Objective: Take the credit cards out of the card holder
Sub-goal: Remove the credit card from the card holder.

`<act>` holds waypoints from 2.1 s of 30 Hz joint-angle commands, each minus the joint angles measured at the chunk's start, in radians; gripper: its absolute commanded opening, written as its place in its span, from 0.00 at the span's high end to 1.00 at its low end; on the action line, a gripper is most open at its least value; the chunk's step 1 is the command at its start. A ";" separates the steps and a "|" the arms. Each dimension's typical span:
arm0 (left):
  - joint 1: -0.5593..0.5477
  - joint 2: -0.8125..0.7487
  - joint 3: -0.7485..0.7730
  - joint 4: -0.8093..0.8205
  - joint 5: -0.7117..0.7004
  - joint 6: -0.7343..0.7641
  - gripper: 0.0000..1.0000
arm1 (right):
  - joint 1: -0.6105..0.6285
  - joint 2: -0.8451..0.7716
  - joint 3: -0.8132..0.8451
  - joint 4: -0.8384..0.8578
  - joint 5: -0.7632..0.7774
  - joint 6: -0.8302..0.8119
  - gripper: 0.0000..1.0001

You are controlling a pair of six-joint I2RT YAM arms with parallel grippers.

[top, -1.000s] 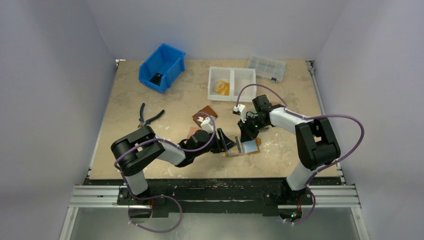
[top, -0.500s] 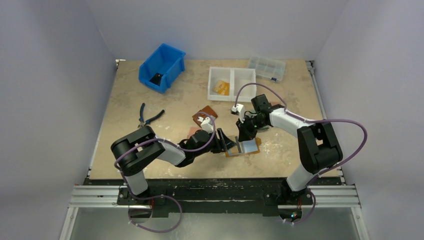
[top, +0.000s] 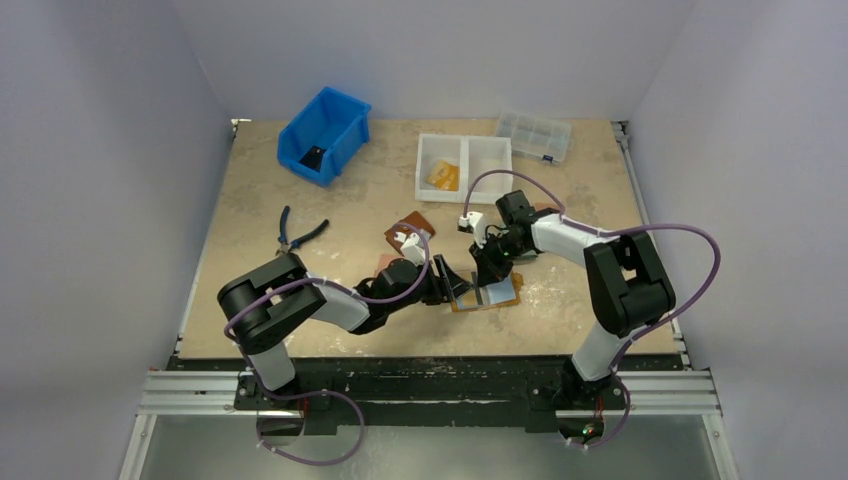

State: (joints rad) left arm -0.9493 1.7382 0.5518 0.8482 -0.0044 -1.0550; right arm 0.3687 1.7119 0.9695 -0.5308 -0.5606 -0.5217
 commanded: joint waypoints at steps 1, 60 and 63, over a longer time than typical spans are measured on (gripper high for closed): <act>0.005 -0.039 -0.009 0.041 -0.004 0.003 0.44 | 0.002 0.022 0.020 0.004 0.103 0.003 0.92; 0.012 0.056 0.003 0.074 0.050 -0.087 0.46 | 0.001 0.066 0.034 -0.022 0.122 0.002 0.90; 0.011 0.065 0.009 0.061 0.049 -0.089 0.46 | 0.003 0.066 0.034 -0.023 0.122 0.003 0.90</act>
State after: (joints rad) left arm -0.9363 1.7874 0.5514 0.8757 0.0383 -1.1343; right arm 0.3737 1.7348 1.0004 -0.5610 -0.5331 -0.5041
